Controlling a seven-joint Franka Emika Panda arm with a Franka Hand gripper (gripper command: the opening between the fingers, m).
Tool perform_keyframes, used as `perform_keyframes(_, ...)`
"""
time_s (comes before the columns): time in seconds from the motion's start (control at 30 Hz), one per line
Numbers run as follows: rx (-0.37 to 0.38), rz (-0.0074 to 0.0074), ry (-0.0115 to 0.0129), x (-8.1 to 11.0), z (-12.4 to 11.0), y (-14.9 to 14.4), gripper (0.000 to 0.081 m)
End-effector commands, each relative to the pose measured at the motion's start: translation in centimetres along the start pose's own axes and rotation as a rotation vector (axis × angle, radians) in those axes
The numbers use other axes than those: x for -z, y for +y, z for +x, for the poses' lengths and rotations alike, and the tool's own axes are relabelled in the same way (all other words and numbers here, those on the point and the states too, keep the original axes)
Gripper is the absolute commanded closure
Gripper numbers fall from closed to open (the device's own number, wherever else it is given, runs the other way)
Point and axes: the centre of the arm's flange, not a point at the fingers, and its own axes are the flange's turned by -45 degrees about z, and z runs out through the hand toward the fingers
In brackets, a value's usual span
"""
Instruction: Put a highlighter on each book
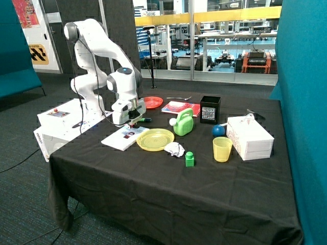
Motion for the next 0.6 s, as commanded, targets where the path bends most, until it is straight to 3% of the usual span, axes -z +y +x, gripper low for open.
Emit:
perform_keyframes(0.0, 0.012, 0.0032, 0.0001, -0.24, 0.48, -0.28, 0.0172)
perform_keyframes(0.37, 0.022, 0.0032, 0.0002, -0.24, 0.25, -0.43, 0.0131)
perform_keyframes(0.57, 0.011, 0.0032, 0.0001, -0.02, 0.37, -0.17, 0.0069)
